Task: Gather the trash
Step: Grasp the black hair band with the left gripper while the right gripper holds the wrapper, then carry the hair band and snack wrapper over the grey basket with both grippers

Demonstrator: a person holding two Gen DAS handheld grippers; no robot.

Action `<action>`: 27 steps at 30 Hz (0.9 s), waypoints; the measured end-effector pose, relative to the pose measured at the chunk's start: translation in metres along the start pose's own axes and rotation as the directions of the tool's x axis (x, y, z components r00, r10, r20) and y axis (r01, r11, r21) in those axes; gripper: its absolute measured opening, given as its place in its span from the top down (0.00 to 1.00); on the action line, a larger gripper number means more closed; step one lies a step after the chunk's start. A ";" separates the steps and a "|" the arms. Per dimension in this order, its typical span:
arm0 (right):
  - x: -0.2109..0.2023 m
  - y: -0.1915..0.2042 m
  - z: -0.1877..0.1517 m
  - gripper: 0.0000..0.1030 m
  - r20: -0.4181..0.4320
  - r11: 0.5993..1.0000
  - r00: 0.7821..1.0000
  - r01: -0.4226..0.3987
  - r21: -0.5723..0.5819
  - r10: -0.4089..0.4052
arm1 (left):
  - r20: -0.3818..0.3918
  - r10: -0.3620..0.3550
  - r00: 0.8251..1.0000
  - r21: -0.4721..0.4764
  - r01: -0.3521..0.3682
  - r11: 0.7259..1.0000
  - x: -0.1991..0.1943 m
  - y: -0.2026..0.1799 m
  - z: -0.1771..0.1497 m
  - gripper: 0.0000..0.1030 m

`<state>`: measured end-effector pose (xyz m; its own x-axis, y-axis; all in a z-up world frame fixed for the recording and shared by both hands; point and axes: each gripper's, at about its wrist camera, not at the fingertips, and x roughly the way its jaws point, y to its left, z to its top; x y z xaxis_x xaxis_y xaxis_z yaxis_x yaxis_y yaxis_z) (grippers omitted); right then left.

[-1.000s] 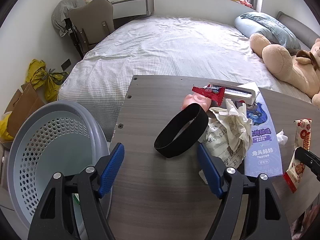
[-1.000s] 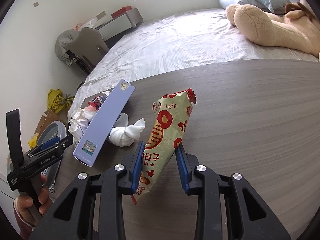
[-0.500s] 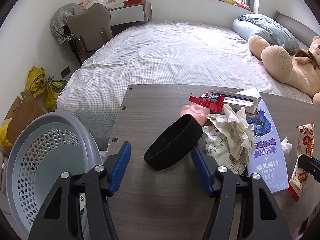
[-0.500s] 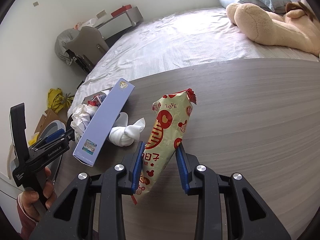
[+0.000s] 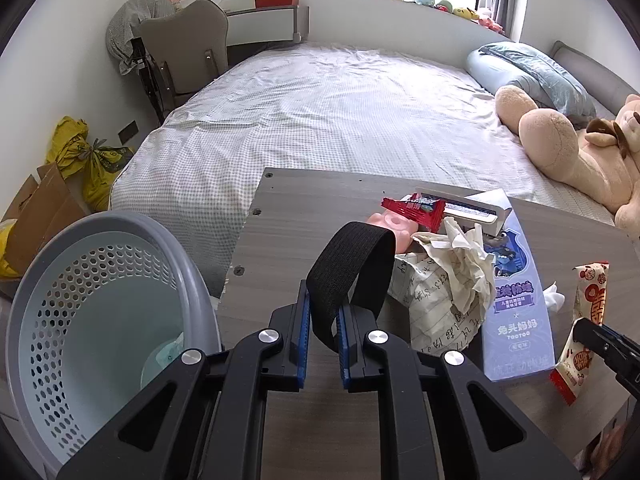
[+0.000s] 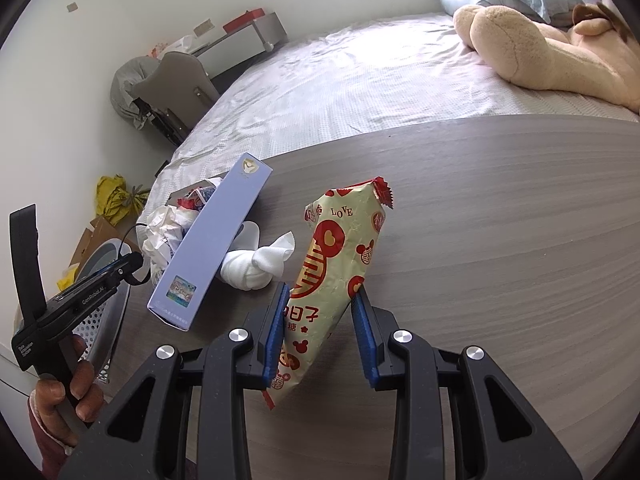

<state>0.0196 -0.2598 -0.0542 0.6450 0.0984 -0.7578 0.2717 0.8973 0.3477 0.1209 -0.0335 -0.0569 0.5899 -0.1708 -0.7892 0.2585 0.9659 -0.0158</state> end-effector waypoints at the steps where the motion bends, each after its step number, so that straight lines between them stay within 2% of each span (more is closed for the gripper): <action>1: -0.001 0.002 -0.001 0.69 0.002 1.000 1.000 -0.002 -0.002 0.002 | 0.004 0.002 1.000 -0.004 -0.002 1.000 -0.004 0.001 -0.001 0.88; 14: -0.037 0.040 -0.001 0.69 0.051 0.995 0.998 -0.044 -0.087 0.048 | 0.053 0.024 0.998 -0.058 -0.021 0.998 -0.064 0.018 -0.025 0.88; 27: -0.032 0.112 -0.004 0.69 0.015 0.973 0.993 -0.113 -0.203 0.119 | 0.101 0.062 0.993 -0.131 -0.049 0.990 -0.104 0.066 -0.045 0.88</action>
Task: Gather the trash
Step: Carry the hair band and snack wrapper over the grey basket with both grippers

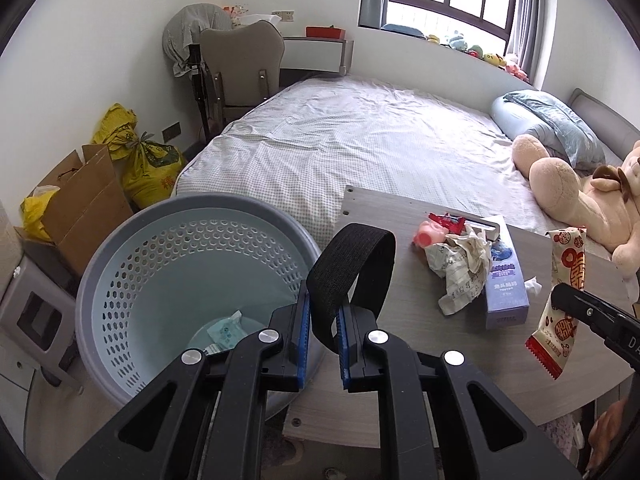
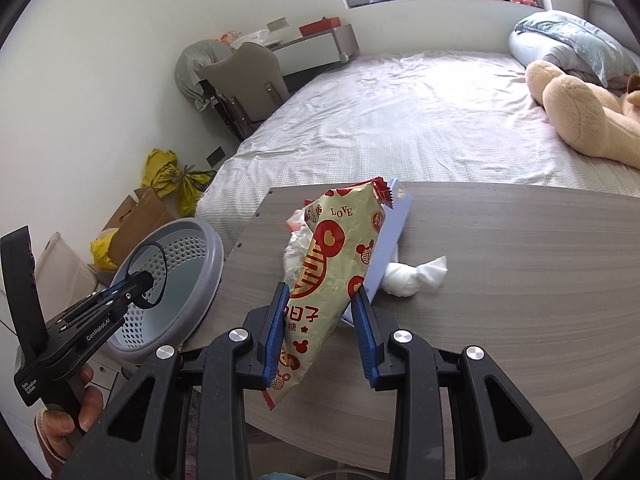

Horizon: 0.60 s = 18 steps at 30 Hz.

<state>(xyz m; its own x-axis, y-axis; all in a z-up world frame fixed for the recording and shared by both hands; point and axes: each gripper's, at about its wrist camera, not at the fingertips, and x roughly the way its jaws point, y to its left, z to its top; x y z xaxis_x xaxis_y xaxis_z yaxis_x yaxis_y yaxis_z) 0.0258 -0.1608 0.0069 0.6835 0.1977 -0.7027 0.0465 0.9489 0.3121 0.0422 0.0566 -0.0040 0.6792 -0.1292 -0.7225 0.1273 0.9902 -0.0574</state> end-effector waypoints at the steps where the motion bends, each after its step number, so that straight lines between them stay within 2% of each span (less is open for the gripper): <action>1: 0.003 0.006 0.001 0.69 -0.005 1.000 1.000 -0.007 -0.010 0.007 | -0.001 0.005 1.000 -0.006 -0.005 1.000 0.000 0.005 0.000 0.88; 18: 0.061 0.094 0.015 0.69 -0.084 0.982 0.990 -0.126 -0.142 0.115 | -0.056 0.076 0.996 -0.092 -0.081 0.992 0.012 0.082 -0.003 0.88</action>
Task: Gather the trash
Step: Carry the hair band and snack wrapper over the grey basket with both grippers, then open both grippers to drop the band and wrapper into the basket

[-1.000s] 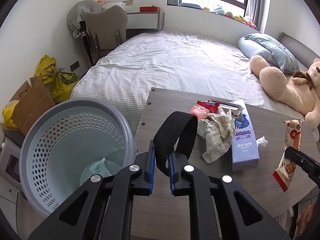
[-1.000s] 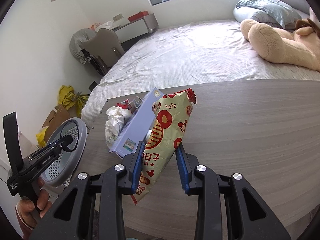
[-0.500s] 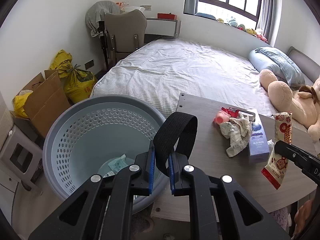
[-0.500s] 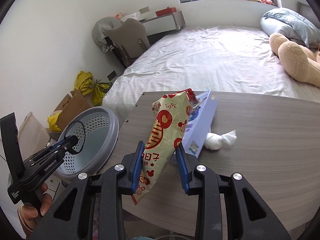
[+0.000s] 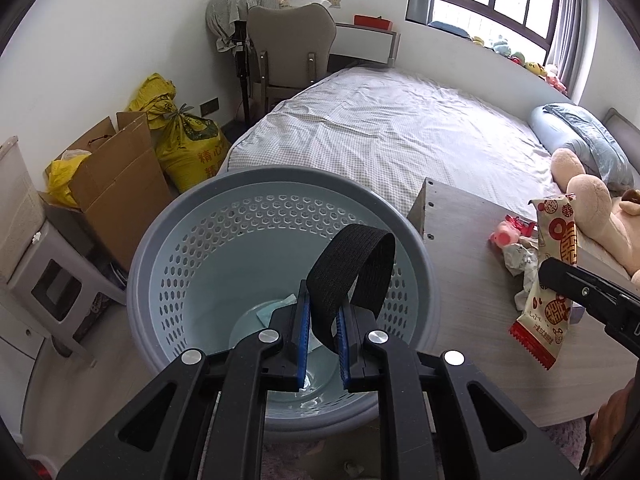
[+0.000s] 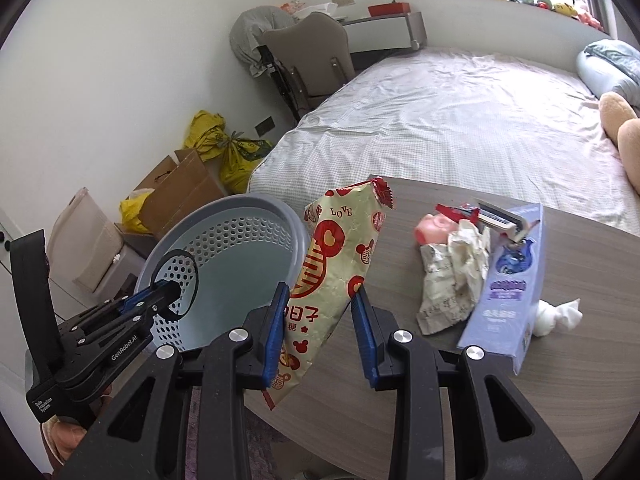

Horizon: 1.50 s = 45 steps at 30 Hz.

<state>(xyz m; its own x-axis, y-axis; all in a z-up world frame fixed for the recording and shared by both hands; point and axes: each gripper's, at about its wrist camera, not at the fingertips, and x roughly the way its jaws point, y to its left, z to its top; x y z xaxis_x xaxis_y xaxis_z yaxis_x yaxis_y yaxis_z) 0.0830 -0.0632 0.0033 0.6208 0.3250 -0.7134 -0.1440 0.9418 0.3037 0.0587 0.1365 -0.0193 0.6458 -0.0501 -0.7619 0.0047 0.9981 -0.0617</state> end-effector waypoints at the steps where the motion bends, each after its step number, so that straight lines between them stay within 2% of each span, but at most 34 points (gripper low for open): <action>1: 0.003 0.004 0.001 0.69 -0.001 1.000 1.000 -0.006 -0.008 0.006 | 0.000 0.001 1.000 -0.002 -0.001 1.000 0.001 0.004 0.000 0.88; 15: 0.052 0.051 0.016 0.69 -0.055 0.994 0.996 -0.070 -0.087 0.065 | -0.036 0.033 0.999 -0.028 -0.034 0.999 0.021 0.034 0.010 0.88; 33: 0.092 0.070 0.021 0.67 -0.125 0.987 0.989 -0.098 -0.128 0.082 | -0.067 0.065 0.996 -0.065 -0.070 0.995 0.035 0.057 0.020 0.87; 38: 0.090 0.070 0.023 0.66 -0.120 0.986 0.989 -0.098 -0.135 0.082 | -0.057 0.068 0.996 -0.077 -0.072 0.994 0.030 0.062 0.020 0.81; 39: 0.088 0.070 0.023 0.60 -0.116 0.986 0.990 -0.099 -0.135 0.084 | -0.055 0.071 0.996 -0.077 -0.075 0.994 0.029 0.062 0.020 0.78; 40: 0.087 0.069 0.024 0.56 -0.109 0.986 0.991 -0.098 -0.133 0.084 | -0.055 0.073 0.996 -0.079 -0.078 0.994 0.028 0.063 0.020 0.68; 41: 0.085 0.069 0.024 0.46 -0.100 0.986 0.991 -0.098 -0.131 0.085 | -0.053 0.076 0.996 -0.084 -0.080 0.993 0.027 0.064 0.020 0.61; 42: 0.084 0.070 0.025 0.41 -0.093 0.987 0.992 -0.098 -0.131 0.086 | -0.048 0.078 0.996 -0.089 -0.082 0.993 0.025 0.065 0.020 0.51; 45: 0.081 0.069 0.025 0.40 -0.083 0.987 0.993 -0.092 -0.132 0.082 | -0.041 0.085 0.996 -0.095 -0.088 0.992 0.021 0.067 0.020 0.48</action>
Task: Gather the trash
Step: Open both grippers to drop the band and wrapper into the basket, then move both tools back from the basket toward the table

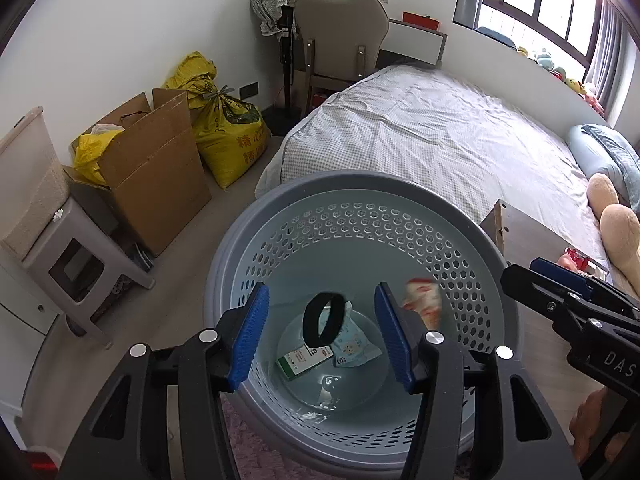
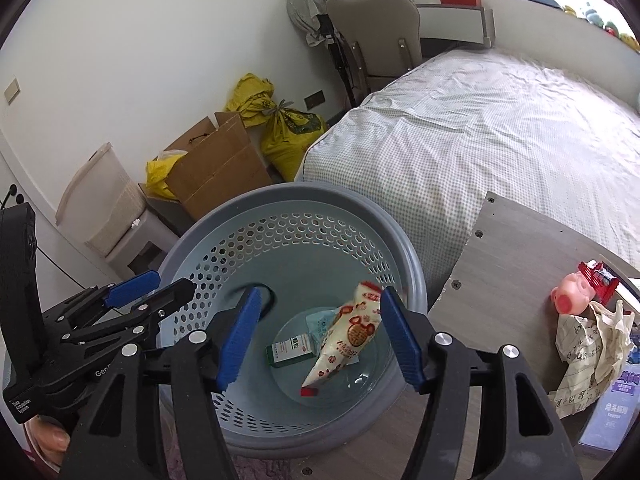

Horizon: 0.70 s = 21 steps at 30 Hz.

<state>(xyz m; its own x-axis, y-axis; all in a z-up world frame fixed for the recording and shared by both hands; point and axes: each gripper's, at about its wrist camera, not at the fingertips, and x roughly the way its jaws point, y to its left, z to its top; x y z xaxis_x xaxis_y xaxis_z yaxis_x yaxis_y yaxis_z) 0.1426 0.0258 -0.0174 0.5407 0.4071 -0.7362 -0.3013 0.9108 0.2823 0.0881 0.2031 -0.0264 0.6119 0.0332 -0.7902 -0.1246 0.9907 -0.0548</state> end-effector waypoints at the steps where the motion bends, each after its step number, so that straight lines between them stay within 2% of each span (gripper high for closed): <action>1: -0.001 0.000 0.000 0.40 0.001 1.000 1.000 0.001 0.001 -0.001 | -0.001 0.001 1.000 -0.003 -0.001 1.000 -0.001 0.001 0.000 0.45; 21: -0.010 0.006 -0.003 0.38 0.014 1.000 1.000 0.011 -0.009 -0.011 | 0.013 -0.003 1.000 -0.020 0.003 1.000 -0.014 0.005 -0.007 0.40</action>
<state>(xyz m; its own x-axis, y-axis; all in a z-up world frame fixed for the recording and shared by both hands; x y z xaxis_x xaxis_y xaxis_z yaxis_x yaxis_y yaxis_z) 0.1333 0.0275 -0.0101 0.5544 0.3983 -0.7308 -0.3026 0.9144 0.2688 0.0734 0.2062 -0.0199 0.6225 0.0321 -0.7819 -0.1383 0.9879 -0.0695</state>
